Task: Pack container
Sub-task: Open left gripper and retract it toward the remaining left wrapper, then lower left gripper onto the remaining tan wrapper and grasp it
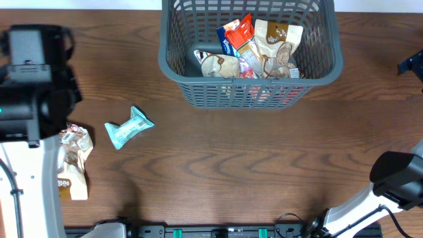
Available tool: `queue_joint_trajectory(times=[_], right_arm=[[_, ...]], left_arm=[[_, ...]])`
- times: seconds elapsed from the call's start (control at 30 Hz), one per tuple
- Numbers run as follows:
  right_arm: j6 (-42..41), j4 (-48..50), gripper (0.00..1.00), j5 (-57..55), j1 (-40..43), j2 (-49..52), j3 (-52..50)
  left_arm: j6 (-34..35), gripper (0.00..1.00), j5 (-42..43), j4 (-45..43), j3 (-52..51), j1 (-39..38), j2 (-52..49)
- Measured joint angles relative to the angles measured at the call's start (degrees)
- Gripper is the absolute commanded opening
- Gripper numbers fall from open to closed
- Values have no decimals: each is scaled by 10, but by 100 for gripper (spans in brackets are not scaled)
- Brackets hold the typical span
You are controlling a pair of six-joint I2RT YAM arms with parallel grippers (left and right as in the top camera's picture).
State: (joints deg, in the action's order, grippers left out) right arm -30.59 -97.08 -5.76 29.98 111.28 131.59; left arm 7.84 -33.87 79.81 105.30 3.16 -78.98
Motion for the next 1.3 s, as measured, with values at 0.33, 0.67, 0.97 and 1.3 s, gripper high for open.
queue_joint_trajectory(times=[0.33, 0.67, 0.97, 1.3], right_arm=[[0, 0, 99, 0, 0, 0, 0], [0, 2, 99, 0, 0, 0, 0], [0, 2, 99, 0, 0, 0, 0], [0, 2, 99, 0, 0, 0, 0]], left_arm=[[32, 99, 39, 34, -116, 107, 2], [-188, 99, 81, -170, -348, 118, -32], [-247, 99, 193, -205, -378, 181, -81], [-257, 99, 276, -269, -378, 268, -84]])
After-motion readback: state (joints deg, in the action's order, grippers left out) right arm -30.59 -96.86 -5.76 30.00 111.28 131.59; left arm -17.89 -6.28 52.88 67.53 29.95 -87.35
